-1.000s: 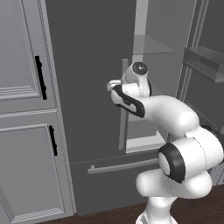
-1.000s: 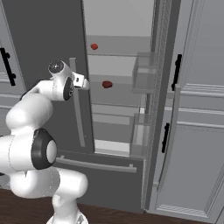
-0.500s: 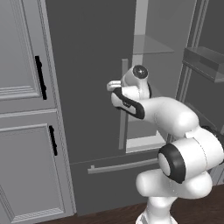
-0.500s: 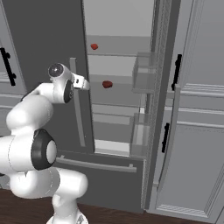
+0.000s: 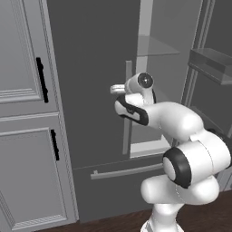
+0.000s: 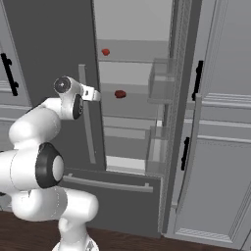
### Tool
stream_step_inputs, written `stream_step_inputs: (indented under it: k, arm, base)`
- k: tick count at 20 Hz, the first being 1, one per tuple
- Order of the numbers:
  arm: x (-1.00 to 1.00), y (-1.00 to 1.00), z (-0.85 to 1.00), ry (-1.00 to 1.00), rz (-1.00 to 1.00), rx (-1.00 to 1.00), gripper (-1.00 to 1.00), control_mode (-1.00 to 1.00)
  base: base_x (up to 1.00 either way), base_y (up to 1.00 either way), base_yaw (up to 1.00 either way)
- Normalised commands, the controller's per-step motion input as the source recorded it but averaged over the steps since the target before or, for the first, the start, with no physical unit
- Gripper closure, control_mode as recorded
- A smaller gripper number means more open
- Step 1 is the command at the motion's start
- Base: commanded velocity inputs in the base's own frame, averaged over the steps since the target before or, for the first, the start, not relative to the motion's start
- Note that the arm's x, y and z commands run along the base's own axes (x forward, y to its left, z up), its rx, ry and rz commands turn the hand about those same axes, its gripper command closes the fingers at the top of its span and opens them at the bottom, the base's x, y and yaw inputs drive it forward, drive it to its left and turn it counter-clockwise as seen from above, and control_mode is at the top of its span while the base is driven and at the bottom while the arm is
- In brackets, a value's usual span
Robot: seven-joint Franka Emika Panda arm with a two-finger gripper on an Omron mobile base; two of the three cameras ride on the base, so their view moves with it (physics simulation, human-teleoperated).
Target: Take the strawberry from the fridge and place it on top of the pancake, located on the dining counter.
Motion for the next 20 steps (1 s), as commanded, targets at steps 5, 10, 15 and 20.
stream_step_inputs:
  k: [5,10,15,20]
  arm:
    - [0.39,0.53,-0.19,0.00,0.04,0.00,1.00,-1.00]
    - [-0.30,0.57,-0.02,0.00,0.10,0.00,1.00,-1.00]
    - [-1.00,0.40,0.00,0.00,0.05,0.01,1.00,-1.00]
    - [-1.00,0.51,0.08,0.06,0.01,0.02,1.00,-1.00]
  base:
    - [0.00,0.00,0.00]
    - [0.00,0.00,0.00]
    - [0.00,0.00,0.00]
    - [0.00,0.00,0.00]
